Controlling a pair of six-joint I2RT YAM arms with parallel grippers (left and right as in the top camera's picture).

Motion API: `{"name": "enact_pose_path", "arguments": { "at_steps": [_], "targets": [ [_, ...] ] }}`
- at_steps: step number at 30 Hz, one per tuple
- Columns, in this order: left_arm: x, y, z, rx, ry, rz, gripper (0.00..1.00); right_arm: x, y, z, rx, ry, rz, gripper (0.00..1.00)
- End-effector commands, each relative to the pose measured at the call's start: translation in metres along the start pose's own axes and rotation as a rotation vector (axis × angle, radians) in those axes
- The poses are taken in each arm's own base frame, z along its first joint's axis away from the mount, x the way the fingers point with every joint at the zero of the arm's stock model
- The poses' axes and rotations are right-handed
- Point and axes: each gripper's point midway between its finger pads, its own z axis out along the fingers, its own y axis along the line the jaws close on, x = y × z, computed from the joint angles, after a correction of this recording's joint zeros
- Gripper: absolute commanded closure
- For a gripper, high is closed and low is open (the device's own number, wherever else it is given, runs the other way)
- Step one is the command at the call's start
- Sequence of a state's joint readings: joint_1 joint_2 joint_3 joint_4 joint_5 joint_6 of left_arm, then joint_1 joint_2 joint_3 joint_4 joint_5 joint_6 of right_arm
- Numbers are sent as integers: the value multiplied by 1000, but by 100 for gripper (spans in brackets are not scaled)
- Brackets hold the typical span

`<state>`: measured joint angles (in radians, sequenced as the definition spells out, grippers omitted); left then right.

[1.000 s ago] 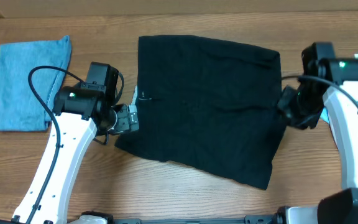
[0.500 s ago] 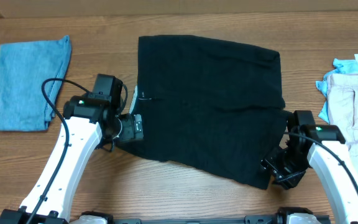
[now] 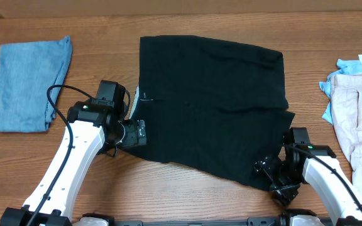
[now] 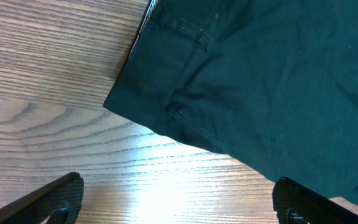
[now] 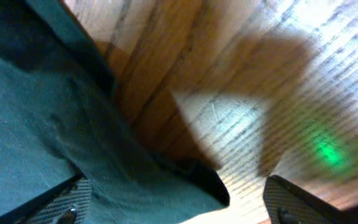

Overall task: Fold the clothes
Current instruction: 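Grasp the bottom hem corners with both grippers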

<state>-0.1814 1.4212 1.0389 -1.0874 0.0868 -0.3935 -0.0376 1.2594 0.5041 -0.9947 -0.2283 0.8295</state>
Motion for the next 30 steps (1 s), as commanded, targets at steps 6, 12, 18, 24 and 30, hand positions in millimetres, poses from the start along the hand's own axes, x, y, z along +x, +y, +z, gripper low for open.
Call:
{"name": "enact_pose_path", "arguments": {
  "at_steps": [6, 12, 18, 24, 30],
  "targets": [
    [5, -1, 1, 9, 18, 5, 0, 3, 10, 12, -82, 18, -7, 67],
    [22, 0, 14, 22, 81, -15, 8, 1, 11, 12, -85, 10, -20, 90],
    [41, 8, 62, 40, 91, -132, 25, 0, 13, 12, -94, 2, -50, 89],
    [14, -2, 66, 95, -21, -253, 29, -1, 15, 11, -99, -3, -75, 88],
    [7, -4, 66, 112, -40, -359, 30, -2, 14, 11, -95, -9, -78, 87]
  ]
}}
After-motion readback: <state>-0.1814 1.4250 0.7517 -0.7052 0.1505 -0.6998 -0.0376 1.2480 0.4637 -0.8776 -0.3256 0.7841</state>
